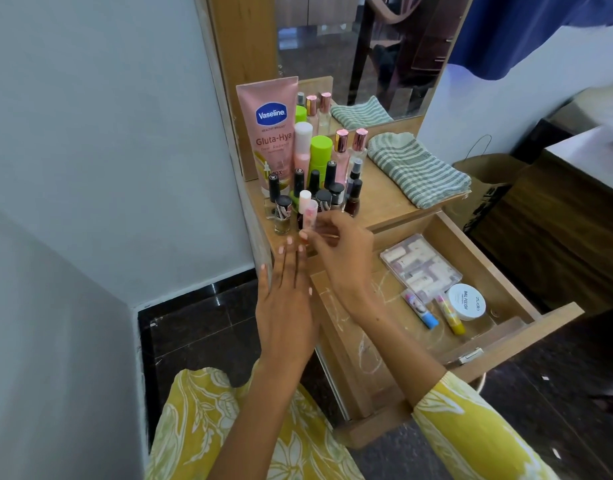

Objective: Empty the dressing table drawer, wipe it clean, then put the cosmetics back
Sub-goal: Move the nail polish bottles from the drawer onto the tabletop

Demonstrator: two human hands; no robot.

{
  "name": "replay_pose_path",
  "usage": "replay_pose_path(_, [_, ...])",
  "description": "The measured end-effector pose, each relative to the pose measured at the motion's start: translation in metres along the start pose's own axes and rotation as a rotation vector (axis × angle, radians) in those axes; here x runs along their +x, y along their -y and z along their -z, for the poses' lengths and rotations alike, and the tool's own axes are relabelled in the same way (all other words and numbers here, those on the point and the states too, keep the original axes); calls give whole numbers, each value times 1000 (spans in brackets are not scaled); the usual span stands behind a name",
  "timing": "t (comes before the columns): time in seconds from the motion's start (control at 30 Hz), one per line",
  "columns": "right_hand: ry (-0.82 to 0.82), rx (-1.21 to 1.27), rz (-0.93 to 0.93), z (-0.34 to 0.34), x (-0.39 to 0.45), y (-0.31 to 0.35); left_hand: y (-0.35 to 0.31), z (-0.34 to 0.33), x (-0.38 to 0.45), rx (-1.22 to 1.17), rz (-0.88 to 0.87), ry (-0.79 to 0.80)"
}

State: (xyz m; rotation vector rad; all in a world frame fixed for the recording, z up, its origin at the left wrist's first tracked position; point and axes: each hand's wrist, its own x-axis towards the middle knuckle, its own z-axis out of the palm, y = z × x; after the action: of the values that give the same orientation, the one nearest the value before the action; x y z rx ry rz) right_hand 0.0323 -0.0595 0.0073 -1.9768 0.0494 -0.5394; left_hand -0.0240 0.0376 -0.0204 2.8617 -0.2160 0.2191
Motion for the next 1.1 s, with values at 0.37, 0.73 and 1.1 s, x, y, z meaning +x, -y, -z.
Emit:
replay_pose_path(0.37, [101, -148, 57, 46, -1, -23, -6, -4, 1, 3, 19, -25])
replay_pose_path(0.73, [949, -1146, 232, 79, -3, -71, -9, -6, 1, 39, 24, -5])
replay_pose_path(1.1, [313, -304, 32, 81, 14, -5, -11, -8, 1, 73, 30, -22])
